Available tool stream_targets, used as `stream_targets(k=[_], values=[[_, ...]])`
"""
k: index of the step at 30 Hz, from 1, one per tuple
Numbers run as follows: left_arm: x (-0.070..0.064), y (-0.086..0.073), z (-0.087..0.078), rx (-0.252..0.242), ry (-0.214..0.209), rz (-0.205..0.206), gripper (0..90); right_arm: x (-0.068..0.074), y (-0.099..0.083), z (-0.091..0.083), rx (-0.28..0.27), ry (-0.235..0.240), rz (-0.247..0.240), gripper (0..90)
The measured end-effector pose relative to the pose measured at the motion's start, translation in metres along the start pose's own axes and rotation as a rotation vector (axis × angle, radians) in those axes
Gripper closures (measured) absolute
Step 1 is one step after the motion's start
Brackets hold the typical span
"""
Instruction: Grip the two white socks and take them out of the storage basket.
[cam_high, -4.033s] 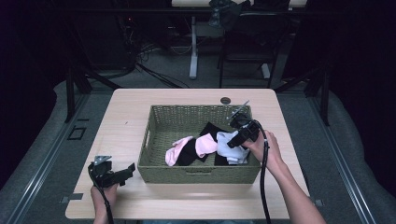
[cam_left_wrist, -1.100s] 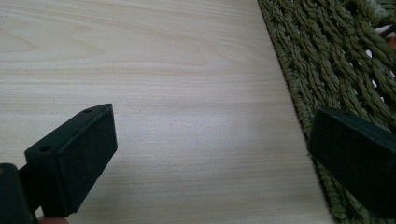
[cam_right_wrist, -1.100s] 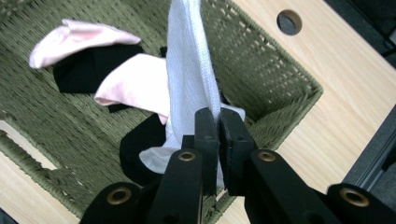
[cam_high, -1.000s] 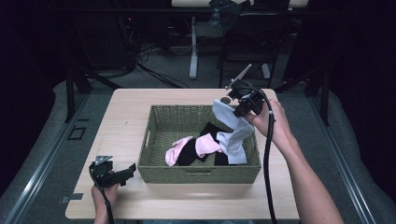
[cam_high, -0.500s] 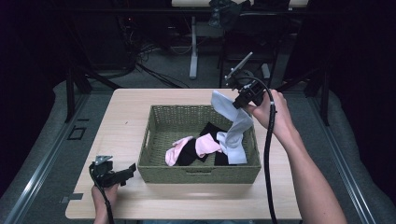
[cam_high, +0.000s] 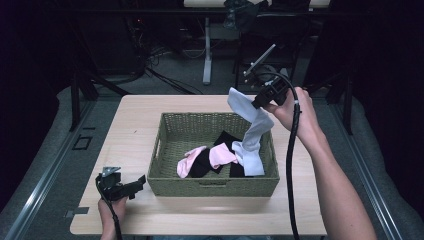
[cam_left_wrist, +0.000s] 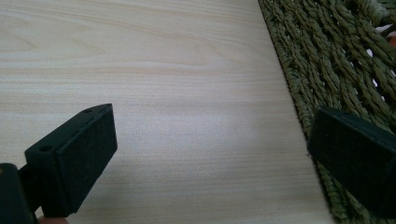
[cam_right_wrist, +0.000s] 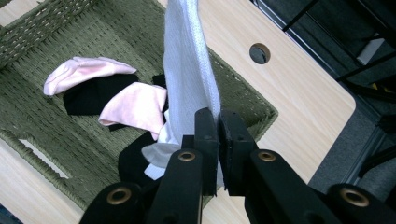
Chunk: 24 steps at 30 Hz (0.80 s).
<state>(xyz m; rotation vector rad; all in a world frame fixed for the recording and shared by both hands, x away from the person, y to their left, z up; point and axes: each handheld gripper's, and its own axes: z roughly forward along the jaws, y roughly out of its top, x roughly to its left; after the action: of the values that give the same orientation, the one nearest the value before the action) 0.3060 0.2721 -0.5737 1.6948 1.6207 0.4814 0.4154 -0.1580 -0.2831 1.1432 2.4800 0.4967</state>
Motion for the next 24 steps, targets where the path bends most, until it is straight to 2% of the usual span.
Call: stream_targets(k=[13, 24], values=[[0.0, 0.0, 0.0, 0.0, 0.0, -0.001, 1.5, -0.016, -0.006, -0.026, -0.022, -0.043, 0.02, 86.7], [0.0, 0.0, 0.0, 0.006, -0.001, 0.001, 1.5, -0.038, -0.03, -0.041, -0.01, -0.093, 0.065, 86.7]])
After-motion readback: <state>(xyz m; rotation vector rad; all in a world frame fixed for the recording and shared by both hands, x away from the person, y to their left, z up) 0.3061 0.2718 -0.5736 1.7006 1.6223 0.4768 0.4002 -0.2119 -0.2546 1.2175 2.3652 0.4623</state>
